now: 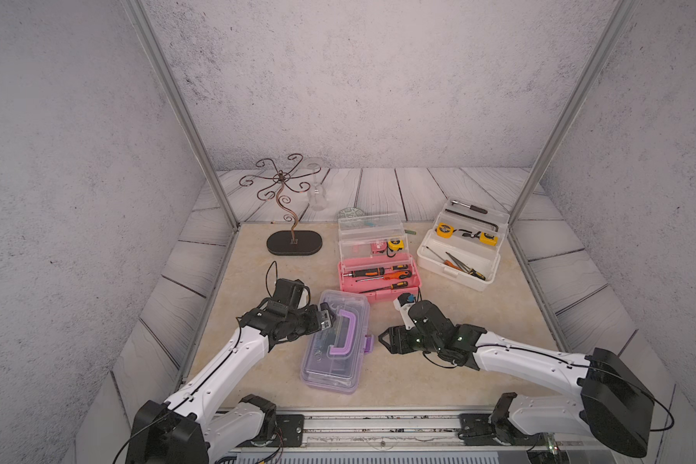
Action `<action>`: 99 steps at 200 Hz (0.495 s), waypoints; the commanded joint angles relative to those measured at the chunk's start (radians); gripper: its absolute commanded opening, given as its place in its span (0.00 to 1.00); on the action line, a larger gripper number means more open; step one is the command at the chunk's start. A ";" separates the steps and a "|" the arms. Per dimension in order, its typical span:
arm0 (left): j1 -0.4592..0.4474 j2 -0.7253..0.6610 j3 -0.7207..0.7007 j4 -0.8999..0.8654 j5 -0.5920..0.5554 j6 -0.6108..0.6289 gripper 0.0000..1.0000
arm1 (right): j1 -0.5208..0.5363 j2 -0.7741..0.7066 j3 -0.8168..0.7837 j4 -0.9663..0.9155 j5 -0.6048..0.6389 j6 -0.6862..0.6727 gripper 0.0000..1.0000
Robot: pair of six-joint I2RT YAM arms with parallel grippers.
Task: Close toolboxes
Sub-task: Fasten the toolbox latch on the toolbox.
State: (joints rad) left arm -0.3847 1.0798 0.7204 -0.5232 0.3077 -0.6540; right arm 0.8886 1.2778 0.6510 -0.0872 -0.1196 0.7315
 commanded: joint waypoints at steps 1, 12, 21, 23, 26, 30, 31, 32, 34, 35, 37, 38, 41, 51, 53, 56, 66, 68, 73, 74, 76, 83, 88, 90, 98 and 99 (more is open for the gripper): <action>-0.006 -0.006 -0.016 -0.004 -0.001 0.002 0.97 | -0.004 0.037 -0.013 0.042 0.030 0.070 0.66; -0.007 -0.005 -0.022 0.003 0.004 0.001 0.97 | -0.004 0.054 -0.008 0.045 0.030 0.074 0.65; -0.006 -0.004 -0.027 0.009 0.011 0.002 0.97 | -0.003 0.070 -0.005 0.054 0.020 0.074 0.63; -0.006 -0.003 -0.028 0.010 0.013 0.002 0.97 | -0.003 0.073 -0.005 0.057 0.017 0.074 0.62; -0.006 -0.002 -0.031 0.012 0.015 0.001 0.97 | -0.004 0.079 -0.003 0.060 0.012 0.074 0.61; -0.006 -0.002 -0.033 0.013 0.018 0.001 0.97 | -0.003 0.086 -0.001 0.062 0.009 0.073 0.61; -0.006 -0.002 -0.034 0.013 0.018 0.001 0.97 | -0.003 0.087 0.000 0.063 0.008 0.073 0.60; -0.006 -0.002 -0.034 0.014 0.018 0.001 0.97 | -0.003 0.089 0.001 0.064 0.007 0.073 0.60; -0.006 -0.001 -0.036 0.014 0.019 0.001 0.97 | -0.003 0.092 0.002 0.066 0.006 0.072 0.60; -0.007 0.000 -0.036 0.014 0.020 0.001 0.97 | -0.003 0.094 0.002 0.067 0.004 0.071 0.59; -0.007 0.000 -0.037 0.015 0.019 0.001 0.97 | -0.003 0.096 0.003 0.070 0.002 0.071 0.59; -0.007 0.000 -0.037 0.015 0.020 0.001 0.97 | -0.003 0.097 0.004 0.072 0.001 0.070 0.59; -0.006 0.001 -0.038 0.015 0.021 0.001 0.96 | -0.003 0.103 0.005 0.075 -0.003 0.068 0.58; -0.006 0.005 -0.041 0.015 0.023 0.001 0.96 | -0.004 0.120 0.015 0.078 -0.007 0.064 0.57; -0.006 0.006 -0.041 0.015 0.025 0.001 0.96 | -0.002 0.122 0.016 0.079 -0.010 0.062 0.57; -0.006 0.006 -0.042 0.015 0.027 0.001 0.96 | -0.003 0.127 0.018 0.081 -0.011 0.061 0.57; -0.006 0.010 -0.042 0.015 0.031 0.001 0.96 | -0.003 0.137 0.026 0.087 -0.019 0.057 0.57; -0.006 0.011 -0.042 0.014 0.031 0.001 0.96 | -0.003 0.139 0.028 0.088 -0.021 0.057 0.57; -0.006 0.012 -0.042 0.015 0.035 0.001 0.96 | -0.003 0.144 0.030 0.092 -0.025 0.057 0.56; -0.006 0.012 -0.042 0.015 0.035 0.001 0.96 | -0.003 0.145 0.031 0.094 -0.026 0.057 0.56; -0.006 0.014 -0.041 0.017 0.036 0.001 0.96 | -0.003 0.147 0.031 0.095 -0.028 0.056 0.56; -0.006 0.015 -0.041 0.018 0.037 0.001 0.96 | -0.003 0.153 0.036 0.101 -0.036 0.053 0.56; -0.006 0.015 -0.041 0.019 0.038 0.001 0.96 | -0.003 0.156 0.039 0.106 -0.040 0.052 0.56; -0.006 0.015 -0.041 0.020 0.039 0.001 0.96 | -0.004 0.159 0.040 0.106 -0.042 0.051 0.55; -0.006 0.017 -0.041 0.020 0.038 0.001 0.96 | -0.003 0.164 0.046 0.110 -0.050 0.047 0.55; -0.006 0.017 -0.041 0.019 0.039 0.001 0.96 | -0.003 0.165 0.047 0.111 -0.051 0.046 0.55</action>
State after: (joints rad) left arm -0.3847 1.0836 0.6983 -0.4793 0.3458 -0.6579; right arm 0.8871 1.4113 0.6579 -0.0090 -0.1383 0.7898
